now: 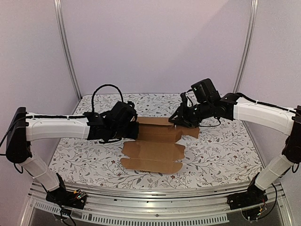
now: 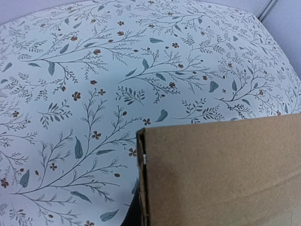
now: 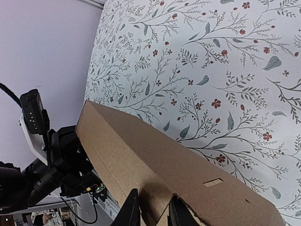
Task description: Fold the paper box
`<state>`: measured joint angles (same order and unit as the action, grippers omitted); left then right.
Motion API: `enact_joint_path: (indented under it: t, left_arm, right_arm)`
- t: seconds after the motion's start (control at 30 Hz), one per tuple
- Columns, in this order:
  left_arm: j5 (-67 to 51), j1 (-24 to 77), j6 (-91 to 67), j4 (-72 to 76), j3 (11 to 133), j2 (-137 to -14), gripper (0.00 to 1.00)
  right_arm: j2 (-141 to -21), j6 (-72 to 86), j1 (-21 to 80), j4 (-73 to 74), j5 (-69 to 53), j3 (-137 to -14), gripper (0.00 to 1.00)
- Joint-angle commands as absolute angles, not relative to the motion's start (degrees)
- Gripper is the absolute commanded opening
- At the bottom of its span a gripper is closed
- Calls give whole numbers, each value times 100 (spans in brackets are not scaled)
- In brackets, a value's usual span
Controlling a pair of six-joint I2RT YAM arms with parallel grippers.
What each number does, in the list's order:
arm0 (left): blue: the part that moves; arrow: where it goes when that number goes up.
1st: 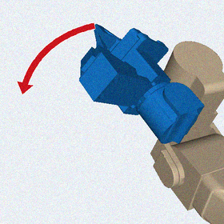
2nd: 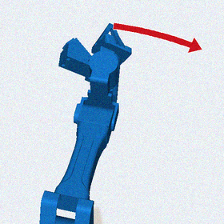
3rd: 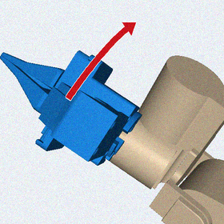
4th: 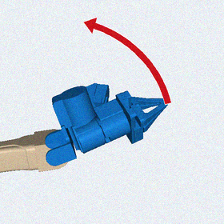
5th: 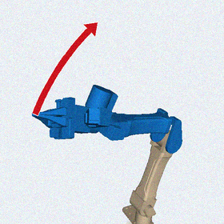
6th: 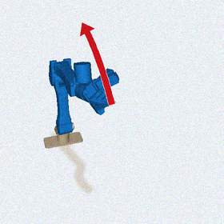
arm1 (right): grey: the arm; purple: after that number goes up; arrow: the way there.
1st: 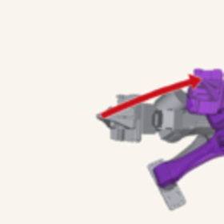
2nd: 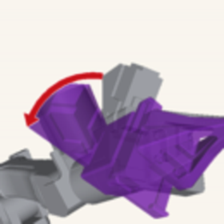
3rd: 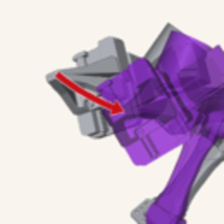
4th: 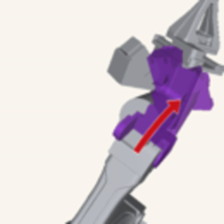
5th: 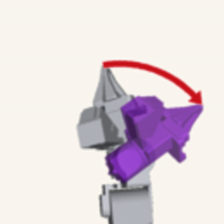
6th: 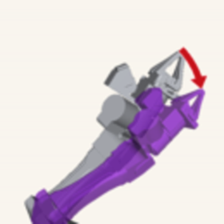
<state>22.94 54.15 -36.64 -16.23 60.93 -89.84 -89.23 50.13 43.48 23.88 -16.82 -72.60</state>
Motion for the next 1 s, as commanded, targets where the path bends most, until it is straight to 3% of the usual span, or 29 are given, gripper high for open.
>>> enact_joint_path:
  t: [0.0, 0.17, 0.3, 0.53, 0.97]
  left_arm:
    - [2041, 5581, -3738, -1559, 6104, -8823, 0]
    - [2124, 5568, -3752, -1611, 6109, -8868, 0]
    - [2121, 5542, -3810, -1641, 6108, -8884, 0]
    - [1767, 5438, -4123, -1511, 6034, -8854, 0]
    - [1328, 5298, -4442, -1088, 5695, -8794, 0]
  right_arm:
    - [-8916, 5056, 4406, 2058, -1617, -7157, 22]
    - [-8675, 4927, 4409, 2199, -1566, -7124, 40]
    - [-8282, 4620, 4408, 2445, -1521, -7007, 47]
    - [-7086, 4062, 4404, 2518, -1267, -6163, 52]
    - [-4949, 5127, 4160, 444, -1373, -3214, 58]
